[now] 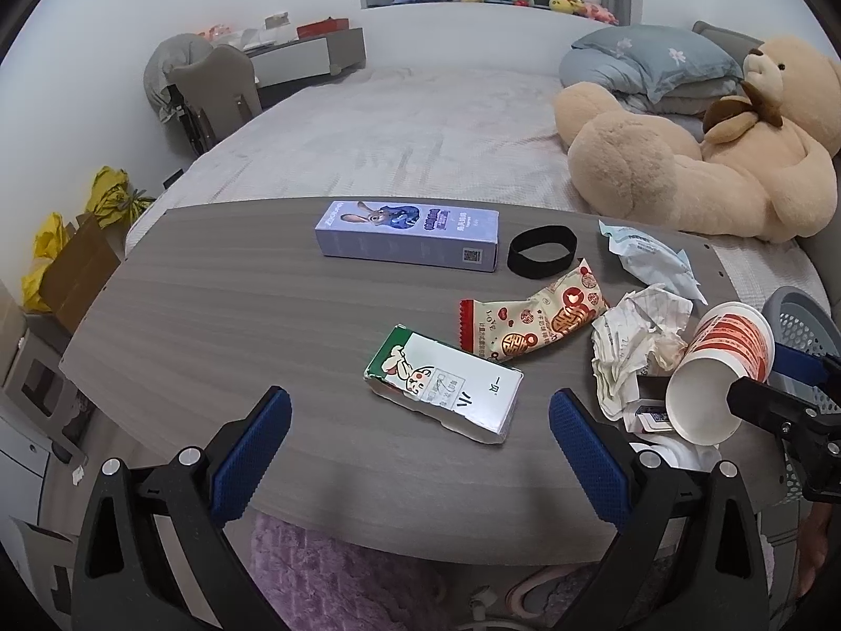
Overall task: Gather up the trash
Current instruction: 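Move the right tool to the red-and-white paper cup and close on it, then lift the paper cup with the right tool while the left tool grasps the green milk carton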
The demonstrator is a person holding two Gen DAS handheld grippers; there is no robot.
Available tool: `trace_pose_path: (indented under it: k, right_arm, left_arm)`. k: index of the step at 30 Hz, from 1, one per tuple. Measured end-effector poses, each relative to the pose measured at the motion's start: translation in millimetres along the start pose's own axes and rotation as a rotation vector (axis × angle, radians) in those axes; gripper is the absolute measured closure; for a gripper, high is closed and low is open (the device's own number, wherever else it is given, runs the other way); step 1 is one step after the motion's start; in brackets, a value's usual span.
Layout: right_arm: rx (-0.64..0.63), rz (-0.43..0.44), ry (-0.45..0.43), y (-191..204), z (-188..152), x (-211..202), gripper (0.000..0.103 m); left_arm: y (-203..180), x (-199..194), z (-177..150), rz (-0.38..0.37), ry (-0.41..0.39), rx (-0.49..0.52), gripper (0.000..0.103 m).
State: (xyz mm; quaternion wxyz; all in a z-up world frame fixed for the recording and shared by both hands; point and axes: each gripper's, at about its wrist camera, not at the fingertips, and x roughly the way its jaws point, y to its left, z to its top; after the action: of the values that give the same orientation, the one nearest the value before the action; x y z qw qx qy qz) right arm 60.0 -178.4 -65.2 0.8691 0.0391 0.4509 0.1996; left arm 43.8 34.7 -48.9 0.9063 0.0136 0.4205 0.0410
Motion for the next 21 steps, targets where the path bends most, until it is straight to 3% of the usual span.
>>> trace_pose_path:
  k: [12, 21]
  right_arm:
    - [-0.016, 0.025, 0.048, -0.5, 4.2, 19.9, 0.016]
    - [-0.029, -0.024, 0.012, 10.9, -2.4, 24.6, 0.017]
  left_arm:
    - [3.4, 4.4, -1.9, 0.001, 0.016, -0.01, 0.006]
    - [6.7, 8.2, -7.7, 0.007, 0.027, -0.021, 0.006]
